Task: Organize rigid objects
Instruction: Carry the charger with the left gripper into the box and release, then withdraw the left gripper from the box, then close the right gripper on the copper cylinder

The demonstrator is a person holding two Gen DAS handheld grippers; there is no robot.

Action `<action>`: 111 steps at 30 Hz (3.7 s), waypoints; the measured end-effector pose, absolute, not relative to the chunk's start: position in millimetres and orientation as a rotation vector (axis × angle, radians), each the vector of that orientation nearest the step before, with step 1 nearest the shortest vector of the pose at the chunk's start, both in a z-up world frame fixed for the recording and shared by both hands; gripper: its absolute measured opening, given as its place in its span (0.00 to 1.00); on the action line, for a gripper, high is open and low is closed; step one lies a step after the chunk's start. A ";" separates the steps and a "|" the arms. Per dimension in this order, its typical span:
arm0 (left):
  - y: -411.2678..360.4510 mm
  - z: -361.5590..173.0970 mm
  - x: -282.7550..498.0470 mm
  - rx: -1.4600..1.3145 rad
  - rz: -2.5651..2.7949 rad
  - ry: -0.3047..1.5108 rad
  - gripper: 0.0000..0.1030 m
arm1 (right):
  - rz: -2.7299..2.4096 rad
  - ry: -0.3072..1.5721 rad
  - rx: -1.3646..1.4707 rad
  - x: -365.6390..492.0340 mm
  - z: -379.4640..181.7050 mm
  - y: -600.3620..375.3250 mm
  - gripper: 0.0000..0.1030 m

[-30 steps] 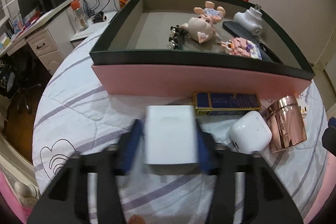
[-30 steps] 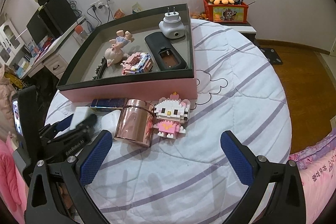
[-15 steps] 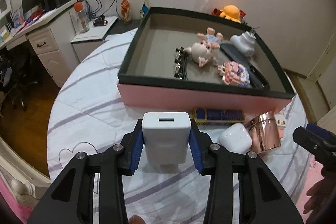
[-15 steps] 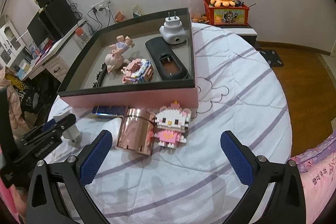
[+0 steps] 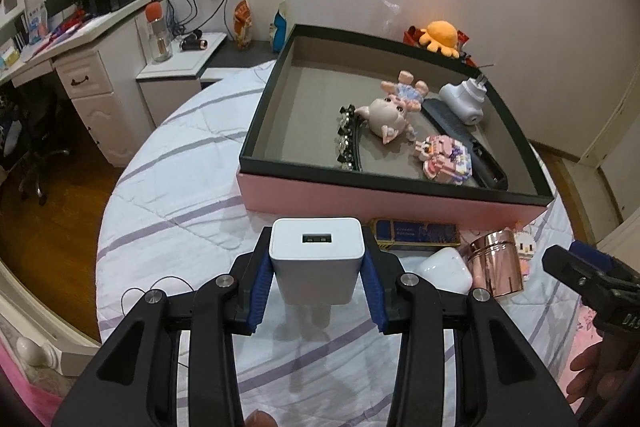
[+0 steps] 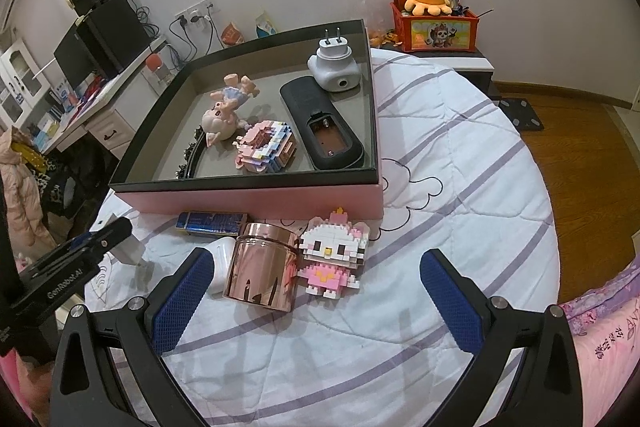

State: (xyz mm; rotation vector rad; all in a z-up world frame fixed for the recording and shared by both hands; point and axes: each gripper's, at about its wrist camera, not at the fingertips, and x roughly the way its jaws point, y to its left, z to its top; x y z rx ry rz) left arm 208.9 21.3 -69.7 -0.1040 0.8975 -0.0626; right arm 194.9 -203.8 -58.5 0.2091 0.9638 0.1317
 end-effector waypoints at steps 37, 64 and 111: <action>13.4 -61.8 340.6 -0.062 -0.102 0.878 0.40 | 0.141 0.912 0.120 311.2 -37.1 -188.0 1.00; 22.0 -21.2 233.2 -0.087 -0.071 0.786 1.00 | 0.156 0.852 0.139 236.6 -10.6 -183.2 1.00; 23.7 -64.8 163.2 -0.097 -0.068 0.896 1.00 | 0.144 0.979 0.166 178.8 -69.7 -178.6 0.92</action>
